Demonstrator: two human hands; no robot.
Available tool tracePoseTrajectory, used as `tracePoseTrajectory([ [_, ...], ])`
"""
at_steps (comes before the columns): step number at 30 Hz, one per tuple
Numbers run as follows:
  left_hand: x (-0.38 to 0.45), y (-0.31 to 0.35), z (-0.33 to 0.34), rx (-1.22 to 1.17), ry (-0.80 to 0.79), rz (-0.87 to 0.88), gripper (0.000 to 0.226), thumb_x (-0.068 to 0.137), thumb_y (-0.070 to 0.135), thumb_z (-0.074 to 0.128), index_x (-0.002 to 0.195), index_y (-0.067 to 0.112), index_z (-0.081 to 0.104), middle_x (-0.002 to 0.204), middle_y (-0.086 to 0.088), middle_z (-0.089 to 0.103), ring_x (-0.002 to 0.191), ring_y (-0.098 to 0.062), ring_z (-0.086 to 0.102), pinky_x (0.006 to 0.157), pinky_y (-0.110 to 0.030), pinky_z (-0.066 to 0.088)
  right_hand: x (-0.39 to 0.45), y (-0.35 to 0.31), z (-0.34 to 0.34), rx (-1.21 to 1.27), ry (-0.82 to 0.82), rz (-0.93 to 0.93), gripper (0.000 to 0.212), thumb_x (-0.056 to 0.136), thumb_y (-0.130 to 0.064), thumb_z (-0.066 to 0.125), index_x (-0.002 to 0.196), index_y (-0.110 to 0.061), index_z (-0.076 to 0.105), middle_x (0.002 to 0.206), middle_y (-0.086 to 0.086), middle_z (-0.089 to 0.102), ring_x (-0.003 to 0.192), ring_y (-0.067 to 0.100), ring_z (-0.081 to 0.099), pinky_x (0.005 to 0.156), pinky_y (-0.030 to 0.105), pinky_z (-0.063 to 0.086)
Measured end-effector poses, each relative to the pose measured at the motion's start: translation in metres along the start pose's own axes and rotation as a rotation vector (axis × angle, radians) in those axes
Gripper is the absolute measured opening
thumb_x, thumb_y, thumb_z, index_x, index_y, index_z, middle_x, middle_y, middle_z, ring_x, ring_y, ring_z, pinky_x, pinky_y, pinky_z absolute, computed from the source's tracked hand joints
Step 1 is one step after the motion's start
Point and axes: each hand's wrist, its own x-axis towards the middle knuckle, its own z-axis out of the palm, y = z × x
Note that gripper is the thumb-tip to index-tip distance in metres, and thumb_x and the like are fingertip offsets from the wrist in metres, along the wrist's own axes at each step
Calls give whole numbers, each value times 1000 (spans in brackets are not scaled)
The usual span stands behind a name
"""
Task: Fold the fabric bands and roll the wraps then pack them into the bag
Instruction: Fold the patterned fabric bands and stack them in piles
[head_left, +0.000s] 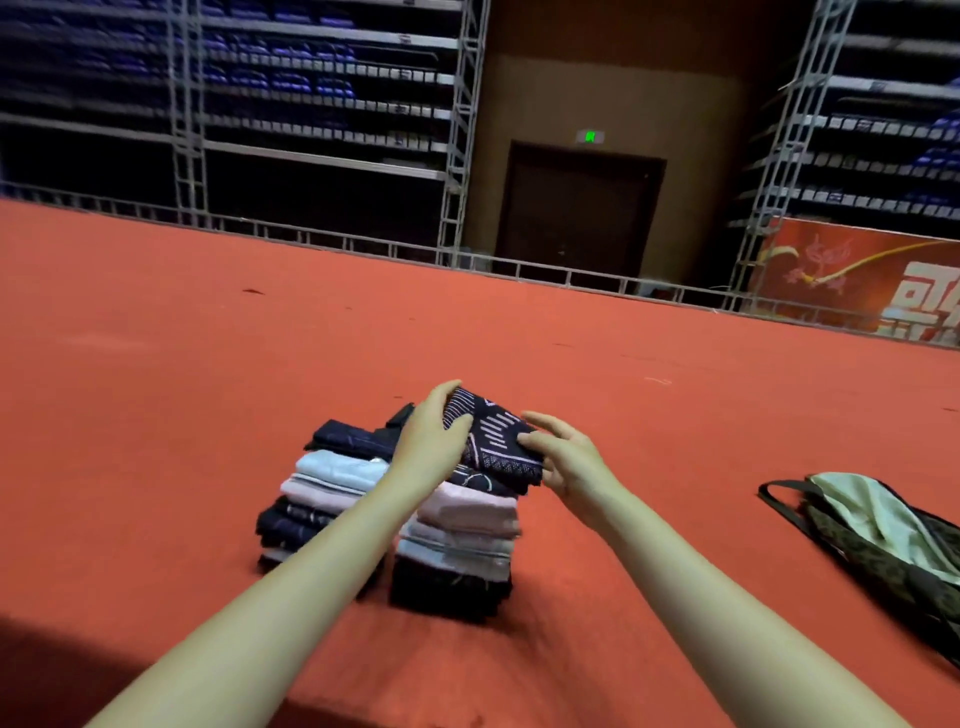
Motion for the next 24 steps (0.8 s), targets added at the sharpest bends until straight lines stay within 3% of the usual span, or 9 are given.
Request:
tracePoseTrajectory([
  [2,6,-18,-32,74,91,-9,47,92,12,52,137,15,42,132,-11,51,120,-25,48,97,-29,35,12,4,40,-13,-29,33,36,85,8,56,117,-10,55,102,13,60,69,14,64,57,21,55],
  [4,11,-36,-59,160,148,-59,47,92,13,52,138,16,43,127,-16,50,116,-29,49,93,-28,35,28,12,75,-92,-6,10,42,83,7,60,121,-9,53,108,15,59,84,21,62,74,30,57],
  [7,13,-63,-89,230,198,-127,45,91,14,53,136,17,48,120,-19,48,110,-32,51,94,-28,35,41,29,119,-298,34,-32,47,78,-4,69,123,-8,56,117,11,60,103,24,60,97,41,48],
  [12,-7,-108,-102,719,-45,-204,36,92,40,45,124,33,59,130,-3,49,126,-25,37,100,-38,33,39,70,147,-873,-10,-90,40,81,-25,63,118,-10,64,117,12,64,109,28,56,93,33,45],
  [14,-8,-111,-105,792,-45,-114,36,92,42,43,123,32,59,137,-1,46,131,-22,32,103,-40,29,39,69,145,-975,-13,-172,32,82,-32,60,109,-19,68,107,11,62,107,30,50,88,30,42],
  [16,-5,-106,-107,832,-48,12,36,94,42,42,122,28,60,140,0,44,133,-20,31,106,-39,27,44,64,139,-1005,-19,-229,21,81,-41,55,89,-28,69,84,3,56,95,29,50,75,29,37],
  [17,-3,-102,-108,848,-65,65,35,94,42,42,120,28,61,139,1,46,132,-19,33,106,-38,27,47,61,134,-989,-21,-235,26,81,-45,53,91,-27,69,84,1,58,94,28,53,74,29,37],
  [20,1,-92,-104,880,-132,161,33,95,38,39,113,26,64,123,3,57,120,-20,43,99,-35,31,46,49,116,-920,-54,-220,33,89,-38,52,112,-18,66,107,2,65,101,18,59,83,29,45],
  [24,1,-82,-99,893,-183,182,32,96,36,38,109,23,64,110,0,61,108,-22,50,95,-37,35,44,47,88,-834,-63,-208,27,91,-32,52,112,-21,65,113,-2,66,102,12,60,88,30,46],
])
